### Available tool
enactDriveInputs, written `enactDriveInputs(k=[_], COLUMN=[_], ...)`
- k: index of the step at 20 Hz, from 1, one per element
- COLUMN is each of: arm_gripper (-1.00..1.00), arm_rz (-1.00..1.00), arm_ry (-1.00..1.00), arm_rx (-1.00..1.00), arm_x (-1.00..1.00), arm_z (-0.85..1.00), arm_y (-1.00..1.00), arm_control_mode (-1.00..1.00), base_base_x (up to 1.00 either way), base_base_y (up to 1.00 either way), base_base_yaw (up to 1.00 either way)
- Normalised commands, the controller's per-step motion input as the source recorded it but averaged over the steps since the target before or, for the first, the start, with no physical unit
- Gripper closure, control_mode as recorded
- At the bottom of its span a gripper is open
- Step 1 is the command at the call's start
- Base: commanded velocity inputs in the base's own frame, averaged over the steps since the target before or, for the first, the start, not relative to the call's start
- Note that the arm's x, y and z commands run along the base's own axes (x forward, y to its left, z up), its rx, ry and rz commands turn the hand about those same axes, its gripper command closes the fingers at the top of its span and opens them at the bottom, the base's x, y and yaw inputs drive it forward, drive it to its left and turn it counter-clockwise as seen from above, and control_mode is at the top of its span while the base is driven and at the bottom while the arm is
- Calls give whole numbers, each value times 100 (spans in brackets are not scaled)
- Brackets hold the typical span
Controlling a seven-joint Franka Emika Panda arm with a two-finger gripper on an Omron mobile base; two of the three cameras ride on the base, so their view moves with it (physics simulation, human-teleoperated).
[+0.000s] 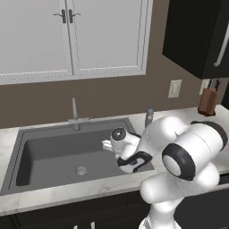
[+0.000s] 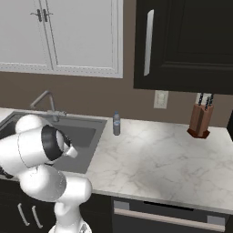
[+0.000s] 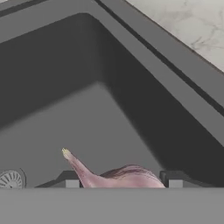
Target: Turn on the sink faucet. Then move the garlic from the counter to the sink. Turn off the sink. Move the vegetable from the sink to the pot next to the stove. Finally move the pot to the rear right burner.
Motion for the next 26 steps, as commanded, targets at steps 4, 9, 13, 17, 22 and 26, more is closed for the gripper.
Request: enactDriveInputs(k=[4, 9, 13, 17, 22, 26], arm_gripper=[100, 100, 100, 100, 100, 100], arm_rz=[-5, -3, -2, -2, -1, 0], arm_ry=[3, 5, 6, 5, 5, 7], arm_rx=[0, 0, 0, 0, 0, 0], arm_x=[-6, -7, -12, -14, -14, -15], arm_z=[74, 72, 58, 51, 41, 32], arm_y=[0, 0, 0, 0, 0, 0], arm_control_mode=[-100, -100, -100, -100, -100, -100], base_base_x=[0, 0, 0, 0, 0, 0], base_base_y=[0, 0, 0, 0, 0, 0], base_base_yaw=[0, 0, 0, 0, 0, 0])
